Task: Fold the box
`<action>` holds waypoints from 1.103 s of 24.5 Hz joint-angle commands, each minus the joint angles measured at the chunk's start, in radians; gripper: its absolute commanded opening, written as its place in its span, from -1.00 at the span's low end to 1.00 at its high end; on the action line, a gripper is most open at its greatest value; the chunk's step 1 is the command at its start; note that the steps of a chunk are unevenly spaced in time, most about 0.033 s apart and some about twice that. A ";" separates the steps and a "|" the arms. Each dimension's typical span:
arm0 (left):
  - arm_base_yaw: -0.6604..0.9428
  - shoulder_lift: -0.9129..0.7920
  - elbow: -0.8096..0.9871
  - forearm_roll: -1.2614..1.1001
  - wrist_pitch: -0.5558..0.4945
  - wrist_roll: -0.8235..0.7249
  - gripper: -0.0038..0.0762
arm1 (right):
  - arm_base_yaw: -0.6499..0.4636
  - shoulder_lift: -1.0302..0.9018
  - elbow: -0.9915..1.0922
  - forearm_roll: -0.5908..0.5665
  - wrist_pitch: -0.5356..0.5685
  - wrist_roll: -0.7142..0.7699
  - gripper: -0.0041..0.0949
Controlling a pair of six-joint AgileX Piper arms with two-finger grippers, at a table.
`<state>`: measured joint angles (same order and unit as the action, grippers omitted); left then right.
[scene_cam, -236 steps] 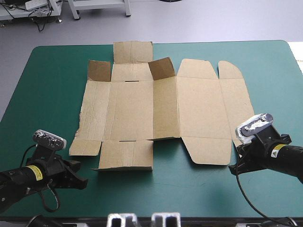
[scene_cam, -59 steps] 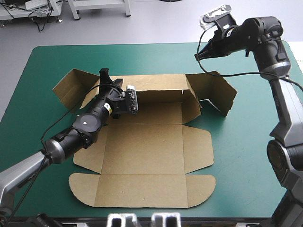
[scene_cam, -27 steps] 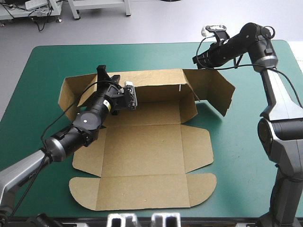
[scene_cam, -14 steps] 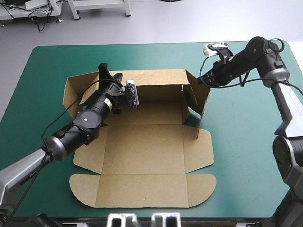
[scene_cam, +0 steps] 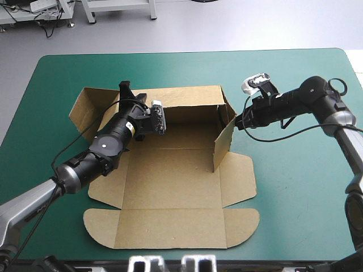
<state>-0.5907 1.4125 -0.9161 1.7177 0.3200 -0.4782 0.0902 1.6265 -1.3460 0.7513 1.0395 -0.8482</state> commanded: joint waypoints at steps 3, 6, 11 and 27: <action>-0.004 -0.035 -0.016 0.008 -0.001 -0.020 -0.93 | -0.008 -0.136 0.148 0.158 -0.181 -0.215 -0.96; -0.004 -0.035 -0.016 0.013 -0.024 -0.020 -0.93 | -0.008 -0.174 0.231 0.286 -0.221 -0.400 -0.96; -0.004 -0.035 -0.016 0.031 -0.032 -0.020 -0.93 | -0.008 -0.195 0.296 0.458 -0.248 -0.559 -0.96; -0.083 -0.037 0.087 0.038 0.023 0.040 -0.93 | -0.008 -0.197 0.296 0.257 -0.069 -0.547 0.16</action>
<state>-0.6656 1.3930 -0.8328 1.7778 0.3772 -0.4325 0.0899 1.4688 -1.0278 0.9823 0.8919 -1.3961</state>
